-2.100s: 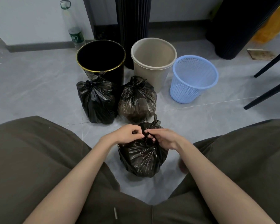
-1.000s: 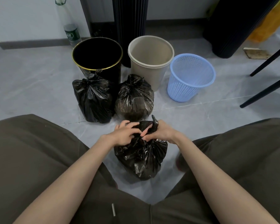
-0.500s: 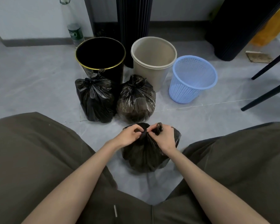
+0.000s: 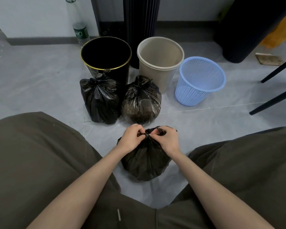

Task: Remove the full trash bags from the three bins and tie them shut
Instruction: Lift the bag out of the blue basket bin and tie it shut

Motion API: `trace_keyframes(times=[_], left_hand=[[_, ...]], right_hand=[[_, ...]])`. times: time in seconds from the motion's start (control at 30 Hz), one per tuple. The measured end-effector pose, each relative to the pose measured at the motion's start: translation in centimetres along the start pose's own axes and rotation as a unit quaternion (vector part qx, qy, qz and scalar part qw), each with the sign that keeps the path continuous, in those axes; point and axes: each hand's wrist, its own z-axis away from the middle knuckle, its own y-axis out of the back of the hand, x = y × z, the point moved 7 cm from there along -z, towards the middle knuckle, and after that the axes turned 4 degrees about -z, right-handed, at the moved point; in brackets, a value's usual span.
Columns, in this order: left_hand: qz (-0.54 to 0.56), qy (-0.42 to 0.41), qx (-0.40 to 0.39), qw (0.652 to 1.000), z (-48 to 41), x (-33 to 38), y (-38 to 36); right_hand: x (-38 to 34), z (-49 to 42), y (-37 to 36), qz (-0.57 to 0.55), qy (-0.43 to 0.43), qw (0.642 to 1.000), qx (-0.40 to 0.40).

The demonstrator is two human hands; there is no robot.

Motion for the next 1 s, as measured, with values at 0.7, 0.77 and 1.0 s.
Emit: trace_keyframes(times=[0.7, 0.77, 1.0], left_hand=[[-0.332, 0.029, -0.002, 0.943, 0.4, -3.4, 2.3], [-0.253, 0.056, 0.012, 0.966, 0.1, -4.4, 2.5], [0.141, 0.181, -0.004, 0.973, -1.1, -4.6, 0.8]], right_hand=[[-0.6, -1.0, -0.3, 0.33, 0.076, 0.933, -0.12], [-0.4, -1.0, -1.0, 0.348, 0.094, 0.92, -0.153], [0.7, -1.4, -1.1, 0.24, 0.032, 0.957, -0.161]])
